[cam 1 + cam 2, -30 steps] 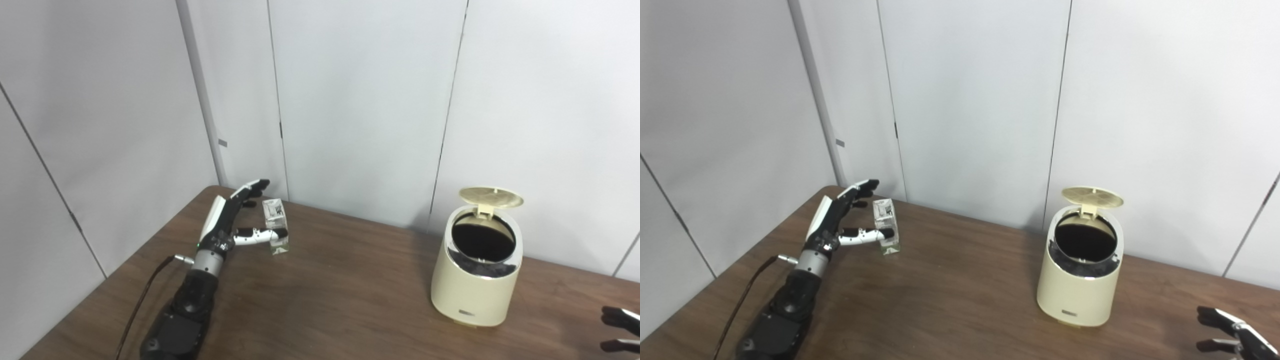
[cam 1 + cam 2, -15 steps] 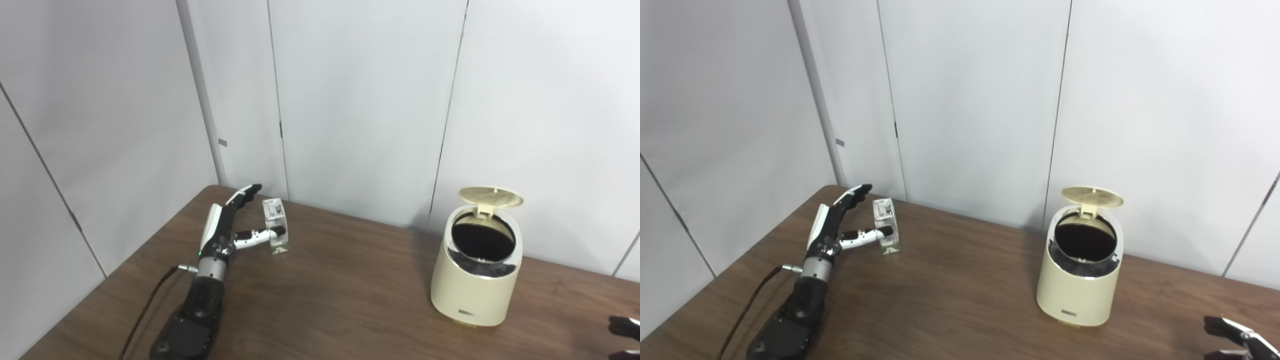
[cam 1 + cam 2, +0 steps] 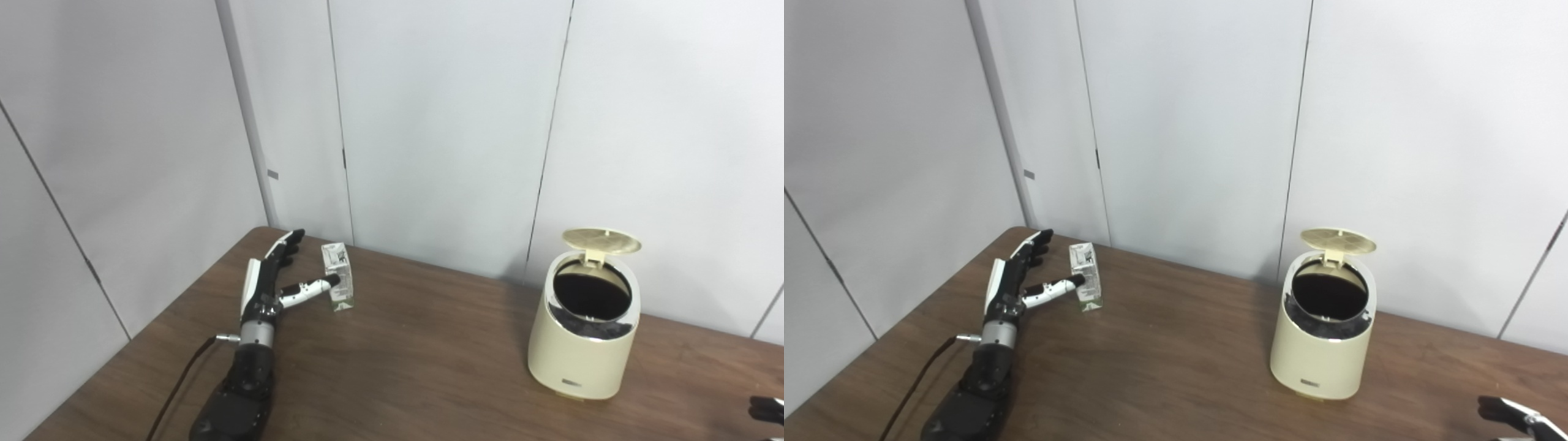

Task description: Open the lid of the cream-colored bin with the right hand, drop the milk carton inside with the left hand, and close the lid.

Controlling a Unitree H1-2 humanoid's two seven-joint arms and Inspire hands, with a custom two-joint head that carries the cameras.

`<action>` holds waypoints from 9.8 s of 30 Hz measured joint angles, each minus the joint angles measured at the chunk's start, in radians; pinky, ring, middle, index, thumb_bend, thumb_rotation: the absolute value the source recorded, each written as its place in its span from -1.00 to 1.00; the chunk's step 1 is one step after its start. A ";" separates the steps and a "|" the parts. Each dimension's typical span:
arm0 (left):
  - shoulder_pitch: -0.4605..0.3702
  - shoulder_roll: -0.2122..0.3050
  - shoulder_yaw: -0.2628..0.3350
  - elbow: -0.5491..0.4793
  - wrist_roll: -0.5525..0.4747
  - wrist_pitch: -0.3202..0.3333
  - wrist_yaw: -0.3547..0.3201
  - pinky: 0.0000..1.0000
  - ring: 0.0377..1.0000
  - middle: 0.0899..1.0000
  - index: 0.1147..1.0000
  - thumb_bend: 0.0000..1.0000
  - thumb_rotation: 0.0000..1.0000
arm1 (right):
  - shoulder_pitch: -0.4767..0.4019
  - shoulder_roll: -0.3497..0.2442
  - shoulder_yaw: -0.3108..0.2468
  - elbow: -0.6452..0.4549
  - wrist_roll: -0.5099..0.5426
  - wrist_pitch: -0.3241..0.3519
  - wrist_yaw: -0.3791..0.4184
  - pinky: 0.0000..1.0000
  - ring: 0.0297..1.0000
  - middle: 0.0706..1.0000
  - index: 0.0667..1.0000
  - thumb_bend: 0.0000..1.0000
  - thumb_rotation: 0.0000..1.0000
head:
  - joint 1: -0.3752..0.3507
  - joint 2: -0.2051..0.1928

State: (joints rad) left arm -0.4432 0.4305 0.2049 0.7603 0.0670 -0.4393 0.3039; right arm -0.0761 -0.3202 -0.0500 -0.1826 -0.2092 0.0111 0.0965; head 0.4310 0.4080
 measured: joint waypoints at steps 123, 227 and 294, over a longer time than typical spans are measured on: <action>-0.132 -0.380 -0.212 -0.515 -0.022 0.064 -0.285 -0.18 -0.17 -0.13 -0.09 0.00 -1.00 | 0.021 0.103 0.039 -0.053 -0.098 0.049 -0.033 0.30 0.52 0.76 0.71 0.43 -1.00 | -0.408 0.023; -0.330 -0.287 -0.809 -0.131 0.050 0.001 0.433 -0.05 -0.12 -0.13 -0.14 0.01 -1.00 | 0.062 0.120 0.056 -0.058 -0.138 -0.004 -0.083 0.31 0.50 0.71 0.69 0.43 -0.79 | -0.489 0.074; -0.166 -0.271 -0.627 -0.401 0.005 -0.018 0.237 -0.24 -0.17 -0.16 -0.12 0.04 -1.00 | 0.063 0.122 0.056 -0.072 -0.119 0.016 -0.066 0.33 0.53 0.76 0.70 0.43 -0.88 | -0.453 0.095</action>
State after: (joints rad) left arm -0.6095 0.1594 -0.4223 0.3597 0.0725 -0.4578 0.5409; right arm -0.0133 -0.1980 0.0063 -0.2546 -0.3283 0.0267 0.0305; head -0.0215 0.5032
